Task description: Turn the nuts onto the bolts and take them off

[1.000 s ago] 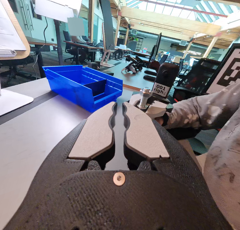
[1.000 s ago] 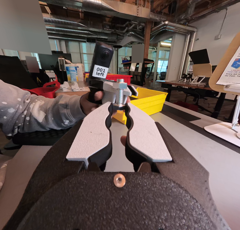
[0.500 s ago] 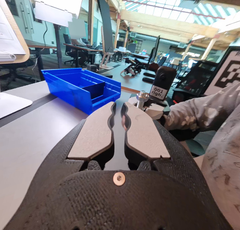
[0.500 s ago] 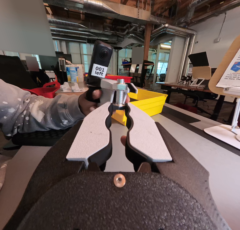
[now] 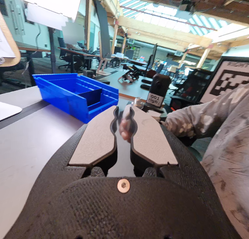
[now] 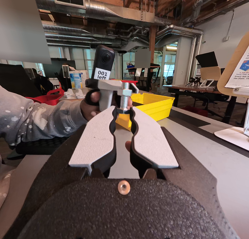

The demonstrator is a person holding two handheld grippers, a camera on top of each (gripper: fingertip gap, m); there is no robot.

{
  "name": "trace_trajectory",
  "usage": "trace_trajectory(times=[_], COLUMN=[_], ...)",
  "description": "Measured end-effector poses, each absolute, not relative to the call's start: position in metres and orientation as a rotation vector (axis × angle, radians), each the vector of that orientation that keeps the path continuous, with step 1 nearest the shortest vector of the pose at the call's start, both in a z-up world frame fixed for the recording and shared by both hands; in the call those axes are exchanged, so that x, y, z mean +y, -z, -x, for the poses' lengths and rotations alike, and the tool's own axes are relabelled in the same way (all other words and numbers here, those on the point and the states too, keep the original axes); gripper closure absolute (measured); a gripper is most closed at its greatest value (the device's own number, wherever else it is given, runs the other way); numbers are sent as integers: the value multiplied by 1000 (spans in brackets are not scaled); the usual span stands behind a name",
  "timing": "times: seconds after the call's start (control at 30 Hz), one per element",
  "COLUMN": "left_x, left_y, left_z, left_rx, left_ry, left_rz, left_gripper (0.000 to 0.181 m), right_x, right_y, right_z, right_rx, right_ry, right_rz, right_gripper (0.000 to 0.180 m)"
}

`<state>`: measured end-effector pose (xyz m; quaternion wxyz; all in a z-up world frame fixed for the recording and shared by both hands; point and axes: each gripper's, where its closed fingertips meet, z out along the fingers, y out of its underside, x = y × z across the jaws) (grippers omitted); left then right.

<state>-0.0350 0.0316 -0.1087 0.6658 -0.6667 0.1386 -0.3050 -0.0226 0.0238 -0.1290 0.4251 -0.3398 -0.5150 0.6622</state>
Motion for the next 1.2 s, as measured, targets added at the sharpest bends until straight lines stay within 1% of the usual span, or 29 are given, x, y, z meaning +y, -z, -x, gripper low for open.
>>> trace_trajectory(times=[0.07,0.13,0.27,0.5,0.67,0.7,0.77,0.87,0.93,1.0,1.07,1.1,1.13,1.2], left_x=[28,27,30,32,27,29,31,26,25,26,28,28,33,36], left_y=[108,113,118,125,117,115,111,106,108,112,114,113,115,120], left_z=[23,13,9,8,15,24,37,29,19,12,14,17,26,38], left_rx=[367,410,437,457,446,392,329,363,400,422,428,417,373,351], left_ry=[728,725,659,611,664,656,650,701,714,700,657,658,615,548], left_rz=[1494,1518,1536,1566,1526,1520,1509,1481,1485,1507,1517,1519,1543,1571], left_gripper=[157,154,161,161,158,168,170,163,156,154,155,159,171,171], right_x=[23,21,18,18,16,15,14,17,19,17,16,16,16,17], right_y=[133,134,140,149,139,134,128,132,137,139,138,136,132,128], right_z=[24,25,28,31,25,22,18,21,25,26,26,24,22,20], right_rx=[-1300,-1314,-1350,-1403,-1370,-1356,-1340,-1340,-1349,-1363,-1359,-1348,-1336,-1325], right_ry=[-1640,-1629,-1616,-1593,-1685,-1725,-1762,-1741,-1720,-1694,-1696,-1715,-1741,-1743], right_rz=[859,860,877,934,894,867,835,866,895,897,891,880,860,843], right_gripper=[161,161,161,161,161,162,162,161,161,161,161,161,161,161])
